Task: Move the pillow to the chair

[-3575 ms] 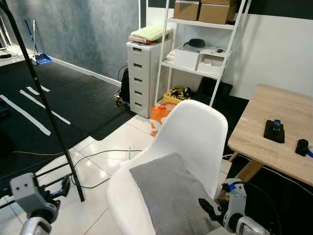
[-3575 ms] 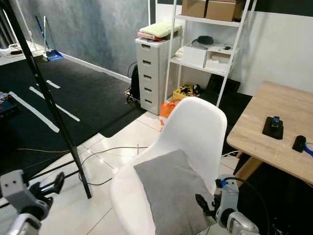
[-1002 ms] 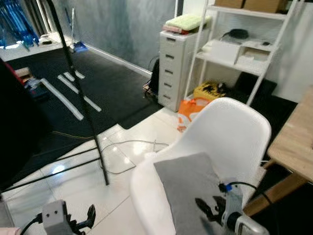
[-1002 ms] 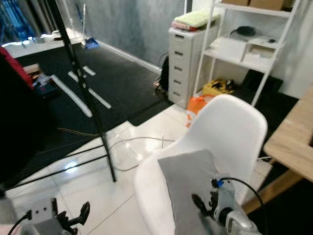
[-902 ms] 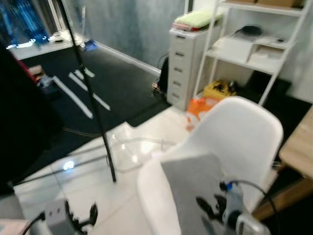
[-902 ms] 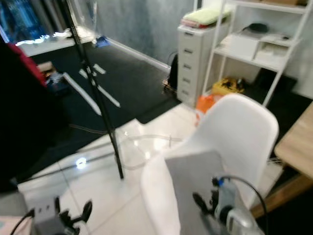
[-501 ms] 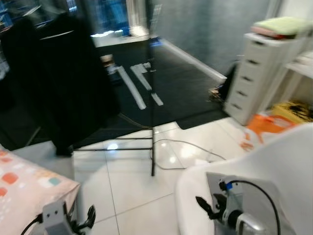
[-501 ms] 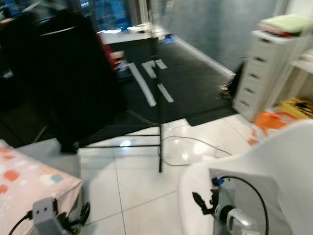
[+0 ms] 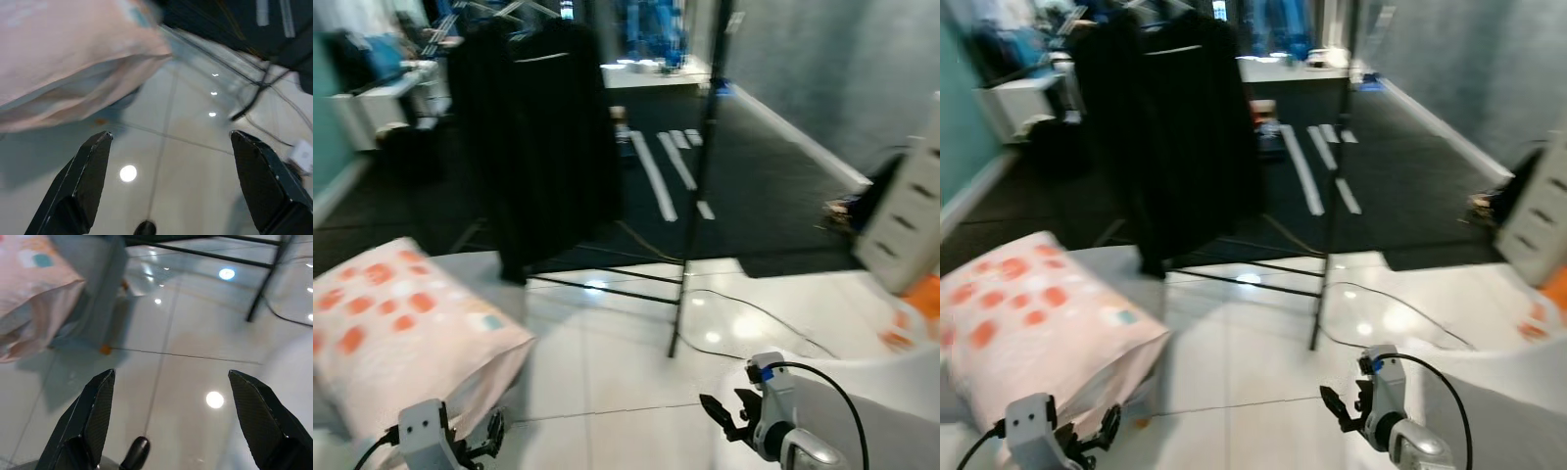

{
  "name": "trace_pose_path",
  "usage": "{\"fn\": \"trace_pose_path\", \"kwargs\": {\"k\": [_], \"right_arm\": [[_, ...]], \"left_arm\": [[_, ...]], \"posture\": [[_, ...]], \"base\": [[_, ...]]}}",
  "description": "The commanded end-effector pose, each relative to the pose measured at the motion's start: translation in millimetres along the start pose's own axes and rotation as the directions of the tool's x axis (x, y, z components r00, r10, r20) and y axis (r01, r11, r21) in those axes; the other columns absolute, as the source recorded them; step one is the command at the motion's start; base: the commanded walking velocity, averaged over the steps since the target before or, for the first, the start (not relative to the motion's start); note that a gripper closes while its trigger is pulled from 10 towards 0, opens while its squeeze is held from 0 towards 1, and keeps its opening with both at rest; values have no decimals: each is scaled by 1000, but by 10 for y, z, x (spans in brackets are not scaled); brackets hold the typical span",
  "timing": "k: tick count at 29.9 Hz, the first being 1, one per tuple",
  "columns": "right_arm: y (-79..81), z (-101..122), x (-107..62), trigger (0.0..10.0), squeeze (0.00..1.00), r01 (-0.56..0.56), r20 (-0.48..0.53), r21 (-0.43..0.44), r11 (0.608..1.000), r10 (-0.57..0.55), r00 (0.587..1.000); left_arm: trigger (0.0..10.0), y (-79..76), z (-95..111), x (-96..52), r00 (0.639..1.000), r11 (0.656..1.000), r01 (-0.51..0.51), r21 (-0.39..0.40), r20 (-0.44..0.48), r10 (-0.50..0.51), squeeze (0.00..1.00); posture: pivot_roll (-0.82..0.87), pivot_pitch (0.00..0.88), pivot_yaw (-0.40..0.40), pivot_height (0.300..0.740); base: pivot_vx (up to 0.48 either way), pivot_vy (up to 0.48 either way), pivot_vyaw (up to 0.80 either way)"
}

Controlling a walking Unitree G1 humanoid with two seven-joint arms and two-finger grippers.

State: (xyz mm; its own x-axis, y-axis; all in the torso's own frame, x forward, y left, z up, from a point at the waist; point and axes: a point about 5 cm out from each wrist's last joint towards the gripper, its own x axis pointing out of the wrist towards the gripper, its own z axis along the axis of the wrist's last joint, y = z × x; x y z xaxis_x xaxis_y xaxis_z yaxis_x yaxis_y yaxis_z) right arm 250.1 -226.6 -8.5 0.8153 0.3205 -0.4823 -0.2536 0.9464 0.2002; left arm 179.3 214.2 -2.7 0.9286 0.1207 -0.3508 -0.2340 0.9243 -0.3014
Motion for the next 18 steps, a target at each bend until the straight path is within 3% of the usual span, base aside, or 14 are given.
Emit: {"fn": "trace_pose_path", "kwargs": {"k": [1, 18], "right_arm": [[23, -9, 11, 10000, 0, -6, 2, 1, 1000, 6, 1000], [26, -22, 0, 10000, 0, -7, 6, 4, 1000, 7, 1000]], "left_arm": [[10000, 3, -17, 4, 1000, 1000, 1, -3, -9, -1, 0], [10000, 6, -30, -9, 1000, 1000, 4, -6, -15, -4, 0]], "posture": [[-107, 28, -20, 740], [-107, 27, -17, 740]], "base": [[0, 0, 781], [0, 0, 779]]}}
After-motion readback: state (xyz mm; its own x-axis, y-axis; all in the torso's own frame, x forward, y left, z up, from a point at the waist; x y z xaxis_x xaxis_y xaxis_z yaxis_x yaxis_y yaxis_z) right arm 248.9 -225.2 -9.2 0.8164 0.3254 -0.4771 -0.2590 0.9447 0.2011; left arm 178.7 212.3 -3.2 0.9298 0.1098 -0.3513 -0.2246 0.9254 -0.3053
